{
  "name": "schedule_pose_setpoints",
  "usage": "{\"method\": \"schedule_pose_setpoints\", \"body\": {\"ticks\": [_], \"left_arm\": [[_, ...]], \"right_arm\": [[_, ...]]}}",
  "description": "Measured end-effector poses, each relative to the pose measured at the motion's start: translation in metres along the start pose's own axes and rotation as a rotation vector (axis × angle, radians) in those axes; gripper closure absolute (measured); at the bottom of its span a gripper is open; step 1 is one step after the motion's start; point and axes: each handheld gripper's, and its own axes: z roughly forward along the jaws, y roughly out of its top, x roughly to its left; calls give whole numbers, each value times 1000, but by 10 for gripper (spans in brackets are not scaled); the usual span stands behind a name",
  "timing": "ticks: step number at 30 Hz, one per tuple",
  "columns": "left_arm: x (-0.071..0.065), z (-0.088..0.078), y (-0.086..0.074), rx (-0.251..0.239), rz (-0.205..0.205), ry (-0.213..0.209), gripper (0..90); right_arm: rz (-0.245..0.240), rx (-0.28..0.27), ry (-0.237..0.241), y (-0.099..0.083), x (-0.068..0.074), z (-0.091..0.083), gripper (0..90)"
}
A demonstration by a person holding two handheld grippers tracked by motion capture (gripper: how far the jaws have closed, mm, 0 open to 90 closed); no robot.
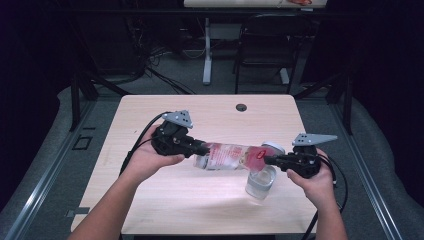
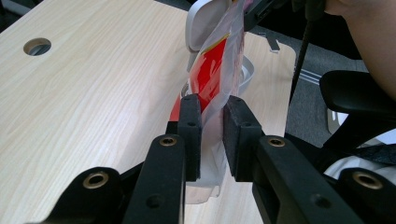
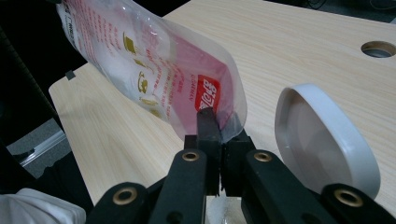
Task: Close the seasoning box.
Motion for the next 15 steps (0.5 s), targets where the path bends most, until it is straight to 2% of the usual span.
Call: {"method": "schedule_pose_setpoints", "body": {"ticks": [15], "left_arm": [[0,1,3,-3,1,-8,783]], "right_arm": [[-11,6,-30,0,2,0,888]]}}
